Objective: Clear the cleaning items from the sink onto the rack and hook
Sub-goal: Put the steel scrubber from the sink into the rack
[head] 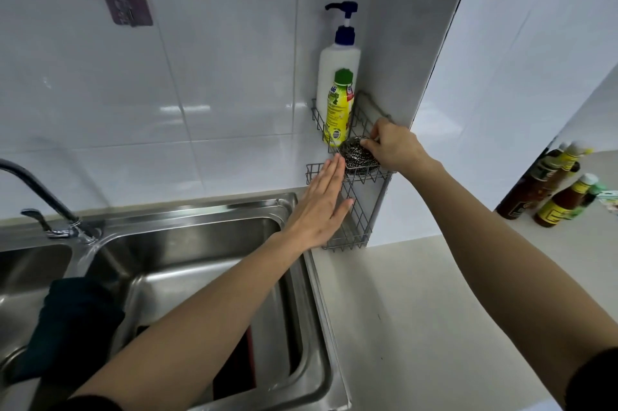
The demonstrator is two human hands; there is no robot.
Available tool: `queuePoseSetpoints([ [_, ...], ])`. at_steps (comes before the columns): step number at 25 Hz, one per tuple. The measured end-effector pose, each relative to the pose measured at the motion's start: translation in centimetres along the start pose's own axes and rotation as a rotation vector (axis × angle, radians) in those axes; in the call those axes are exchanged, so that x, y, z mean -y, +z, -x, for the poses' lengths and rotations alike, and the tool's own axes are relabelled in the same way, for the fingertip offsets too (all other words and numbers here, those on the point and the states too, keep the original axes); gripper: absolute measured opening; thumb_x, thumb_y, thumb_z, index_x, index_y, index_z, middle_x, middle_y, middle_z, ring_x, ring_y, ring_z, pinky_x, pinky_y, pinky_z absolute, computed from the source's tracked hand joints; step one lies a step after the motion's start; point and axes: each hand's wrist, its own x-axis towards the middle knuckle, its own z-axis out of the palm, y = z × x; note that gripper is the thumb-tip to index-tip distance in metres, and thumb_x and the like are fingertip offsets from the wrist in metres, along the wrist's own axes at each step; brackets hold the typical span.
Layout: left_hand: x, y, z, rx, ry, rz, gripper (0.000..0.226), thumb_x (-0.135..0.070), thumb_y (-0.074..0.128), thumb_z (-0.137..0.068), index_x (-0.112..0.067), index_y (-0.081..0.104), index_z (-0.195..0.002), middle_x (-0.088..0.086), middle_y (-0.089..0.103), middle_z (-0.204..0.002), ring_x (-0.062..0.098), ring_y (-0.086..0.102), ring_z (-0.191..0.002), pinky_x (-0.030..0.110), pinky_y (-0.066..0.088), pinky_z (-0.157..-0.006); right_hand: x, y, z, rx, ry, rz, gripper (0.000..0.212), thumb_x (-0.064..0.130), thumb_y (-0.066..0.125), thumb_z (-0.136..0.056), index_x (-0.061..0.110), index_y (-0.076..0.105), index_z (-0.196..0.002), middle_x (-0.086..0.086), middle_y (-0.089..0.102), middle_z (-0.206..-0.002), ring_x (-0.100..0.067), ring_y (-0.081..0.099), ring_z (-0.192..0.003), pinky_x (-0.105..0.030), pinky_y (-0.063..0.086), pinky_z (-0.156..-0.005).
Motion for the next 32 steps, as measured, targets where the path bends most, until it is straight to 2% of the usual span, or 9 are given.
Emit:
queuePoseSetpoints([
  [3, 0.0, -0.1, 0.0, 0.007, 0.002, -0.011, 0.071, -0.043, 0.028, -0.100, -0.023, -0.019, -0.149, -0.008, -0.024, -0.158, 0.004, -0.020, -0.145, 0.032, -0.002, -0.122, -1.1, 0.0, 0.0, 0.089, -0.027, -0.099, 0.038, 0.036, 0.063, -0.088, 0.011, 0.060, -0.117, -0.014, 0.068, -0.111, -0.033, 0.062, -0.104, -0.036, 0.050, -0.089],
  [5, 0.1, -0.1, 0.0, 0.009, 0.009, -0.039, 0.071, -0.044, 0.027, -0.100, -0.023, -0.019, -0.149, -0.008, -0.025, -0.158, 0.004, -0.020, -0.145, 0.030, -0.003, -0.121, -1.4, -0.5, 0.1, 0.166, -0.047, -0.164, 0.039, 0.031, 0.071, -0.081, 0.015, 0.064, -0.116, -0.008, 0.069, -0.104, -0.026, 0.063, -0.098, -0.028, 0.047, -0.080],
  [7, 0.1, -0.2, 0.1, 0.008, 0.024, -0.065, 0.071, -0.045, 0.027, -0.100, -0.021, -0.019, -0.149, -0.005, -0.024, -0.158, 0.005, -0.019, -0.145, 0.028, -0.004, -0.120, -1.4, -0.8, 0.2, 0.199, -0.046, -0.182, 0.040, 0.025, 0.075, -0.077, 0.017, 0.066, -0.116, -0.004, 0.069, -0.099, -0.024, 0.065, -0.097, -0.025, 0.045, -0.077],
  [10, 0.2, -0.5, 0.1, 0.017, 0.029, -0.106, 0.070, -0.044, 0.026, -0.101, -0.022, -0.021, -0.147, -0.004, -0.024, -0.158, 0.005, -0.020, -0.144, 0.025, -0.008, -0.117, -0.9, -0.3, 0.2, 0.110, -0.023, -0.101, 0.045, 0.022, 0.078, -0.075, 0.019, 0.068, -0.119, -0.007, 0.072, -0.107, -0.027, 0.065, -0.102, -0.031, 0.052, -0.088],
  [12, 0.3, -0.6, 0.0, 0.017, 0.038, -0.127, 0.070, -0.043, 0.027, -0.101, -0.022, -0.021, -0.147, -0.004, -0.024, -0.158, 0.005, -0.020, -0.145, 0.025, -0.008, -0.117, -0.5, -0.1, 0.4, 0.062, -0.020, -0.038, 0.043, 0.021, 0.077, -0.076, 0.018, 0.068, -0.118, -0.010, 0.071, -0.110, -0.030, 0.064, -0.105, -0.033, 0.051, -0.091],
  [17, 0.8, -0.8, -0.1, 0.010, 0.058, -0.153, 0.071, -0.040, 0.030, -0.101, -0.019, -0.016, -0.150, -0.003, -0.021, -0.160, 0.008, -0.018, -0.146, 0.029, -0.003, -0.120, -0.7, -0.4, 0.9, 0.090, -0.066, -0.078, 0.045, 0.016, 0.070, -0.082, 0.013, 0.062, -0.126, -0.014, 0.068, -0.119, -0.032, 0.062, -0.111, -0.038, 0.049, -0.098],
  [23, 0.8, -1.0, -0.1, 0.021, 0.064, -0.171, 0.071, -0.039, 0.031, -0.101, -0.018, -0.014, -0.150, -0.002, -0.018, -0.160, 0.010, -0.014, -0.147, 0.034, 0.002, -0.122, -1.1, 0.0, 1.1, 0.111, -0.111, -0.101, 0.040, 0.017, 0.060, -0.091, 0.012, 0.057, -0.131, -0.015, 0.067, -0.119, -0.032, 0.062, -0.109, -0.037, 0.049, -0.096],
  [28, 0.9, -1.5, -0.1, 0.007, 0.081, -0.185, 0.070, -0.040, 0.032, -0.100, -0.018, -0.010, -0.152, -0.001, -0.014, -0.161, 0.011, -0.011, -0.148, 0.030, -0.001, -0.120, -1.1, 1.1, 1.7, -0.057, -0.119, -0.038, 0.033, 0.012, 0.055, -0.091, 0.013, 0.063, -0.123, -0.017, 0.069, -0.114, -0.038, 0.061, -0.107, -0.041, 0.050, -0.092],
  [32, 2.4, -2.6, 1.5, -0.027, 0.064, -0.179, 0.066, -0.039, 0.035, -0.100, -0.018, 0.003, -0.154, 0.001, -0.002, -0.162, 0.015, -0.002, -0.149, 0.033, 0.003, -0.120, -0.7, 2.1, 2.4, -0.328, -0.216, -0.076, 0.031, 0.008, 0.053, -0.088, 0.014, 0.069, -0.114, -0.009, 0.067, -0.119, -0.034, 0.061, -0.107, -0.037, 0.048, -0.088],
])
